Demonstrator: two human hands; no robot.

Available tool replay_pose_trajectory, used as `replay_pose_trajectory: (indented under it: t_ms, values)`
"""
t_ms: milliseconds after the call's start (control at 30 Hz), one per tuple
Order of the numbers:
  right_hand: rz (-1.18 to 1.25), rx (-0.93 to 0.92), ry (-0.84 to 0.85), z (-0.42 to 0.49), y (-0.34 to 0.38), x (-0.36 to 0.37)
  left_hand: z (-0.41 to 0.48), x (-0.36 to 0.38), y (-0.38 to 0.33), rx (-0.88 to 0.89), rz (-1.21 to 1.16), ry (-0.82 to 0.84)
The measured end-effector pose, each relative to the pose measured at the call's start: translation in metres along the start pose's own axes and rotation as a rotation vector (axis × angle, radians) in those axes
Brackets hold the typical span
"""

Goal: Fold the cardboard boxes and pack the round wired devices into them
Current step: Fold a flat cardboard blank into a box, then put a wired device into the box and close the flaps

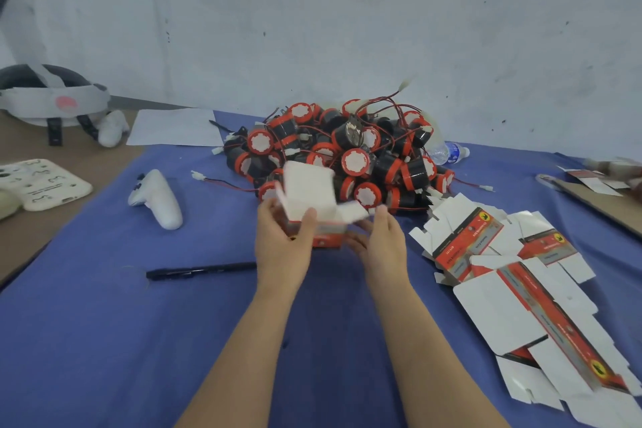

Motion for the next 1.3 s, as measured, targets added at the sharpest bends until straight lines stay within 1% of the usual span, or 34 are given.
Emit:
replay_pose_trajectory:
  t_ms: [33, 67, 133, 167, 200, 267, 300, 367, 433, 500, 567, 633, 667, 733, 800, 833, 933, 1000, 1067, 1100, 1133, 1167, 1233, 1300]
  values:
    - [0.06, 0.015, 0.008, 0.001, 0.0, 0.009, 0.003, -0.01, -0.003, 0.009, -0.132, -0.122]
    - [0.037, -0.002, 0.042, 0.001, 0.001, 0.021, 0.006, -0.022, -0.005, 0.005, -0.283, -0.247]
    - [-0.219, -0.136, 0.161, 0.001, 0.002, 0.05, 0.011, -0.044, -0.002, -0.06, -0.526, -0.46]
    - [-0.367, -0.227, 0.227, 0.0, 0.002, 0.066, 0.012, -0.051, 0.002, -0.117, -0.591, -0.528]
    - [-0.483, -0.311, 0.295, 0.0, 0.002, 0.082, 0.013, -0.054, 0.006, -0.17, -0.619, -0.562]
    - [-0.665, -0.433, 0.436, 0.002, -0.001, 0.114, 0.014, -0.055, 0.01, -0.219, -0.604, -0.585]
    - [-0.758, -0.462, 0.506, 0.004, -0.002, 0.127, 0.014, -0.054, 0.01, -0.228, -0.592, -0.592]
    - [-0.927, -0.449, 0.628, 0.009, -0.01, 0.145, 0.014, -0.055, 0.009, -0.23, -0.599, -0.606]
    - [-1.044, -0.398, 0.704, 0.013, -0.018, 0.152, 0.015, -0.055, 0.01, -0.244, -0.625, -0.613]
    - [-1.138, -0.388, 0.705, 0.016, -0.021, 0.155, 0.013, -0.052, 0.011, -0.275, -0.636, -0.601]
    - [-1.204, -0.397, 0.655, 0.019, -0.019, 0.158, 0.011, -0.048, 0.012, -0.284, -0.64, -0.588]
    - [-1.226, -0.401, 0.608, 0.018, -0.015, 0.158, 0.011, -0.045, 0.011, -0.269, -0.635, -0.58]
    - [-1.226, -0.435, 0.571, 0.016, -0.013, 0.156, 0.011, -0.044, 0.011, -0.261, -0.623, -0.573]
    - [-1.177, -0.507, 0.514, 0.01, -0.01, 0.15, 0.012, -0.041, 0.011, -0.243, -0.593, -0.554]
    - [-1.023, -0.467, 0.496, 0.005, -0.008, 0.137, 0.011, -0.039, 0.01, -0.222, -0.555, -0.52]
    - [-0.909, -0.438, 0.46, 0.004, -0.004, 0.128, 0.012, -0.037, 0.01, -0.215, -0.529, -0.496]
    - [-0.495, -0.402, 0.235, 0.01, 0.026, 0.088, 0.011, -0.026, 0.01, -0.174, -0.409, -0.383]
    - [-0.159, -0.32, 0.084, 0.016, 0.048, 0.059, 0.007, -0.016, 0.009, -0.141, -0.294, -0.3]
    - [0.229, -0.23, -0.003, 0.021, 0.068, 0.031, 0.003, -0.007, 0.008, -0.082, -0.142, -0.211]
    - [0.356, -0.209, -0.019, 0.022, 0.076, 0.019, 0.001, -0.003, 0.008, -0.052, -0.056, -0.167]
    - [0.399, -0.205, -0.011, 0.021, 0.082, 0.01, -0.001, 0.001, 0.009, -0.029, 0.036, -0.121]
    - [0.362, -0.22, 0.006, 0.019, 0.084, 0.002, -0.002, 0.005, 0.011, -0.012, 0.136, -0.071]
    - [0.192, -0.292, 0.022, 0.01, 0.084, -0.006, -0.007, 0.015, 0.015, -0.009, 0.318, 0.028]
    - [0.079, -0.338, 0.01, -0.002, 0.076, -0.006, -0.01, 0.019, 0.019, -0.049, 0.412, 0.104]
Point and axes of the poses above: each hand's wrist, its own z-axis towards the middle knuckle, its own x-axis out of the palm, y = z × x, the point moved 4 cm from there along z, towards the middle knuckle, and after that the axes turned 13 degrees about -x, right-handed, at the moved point
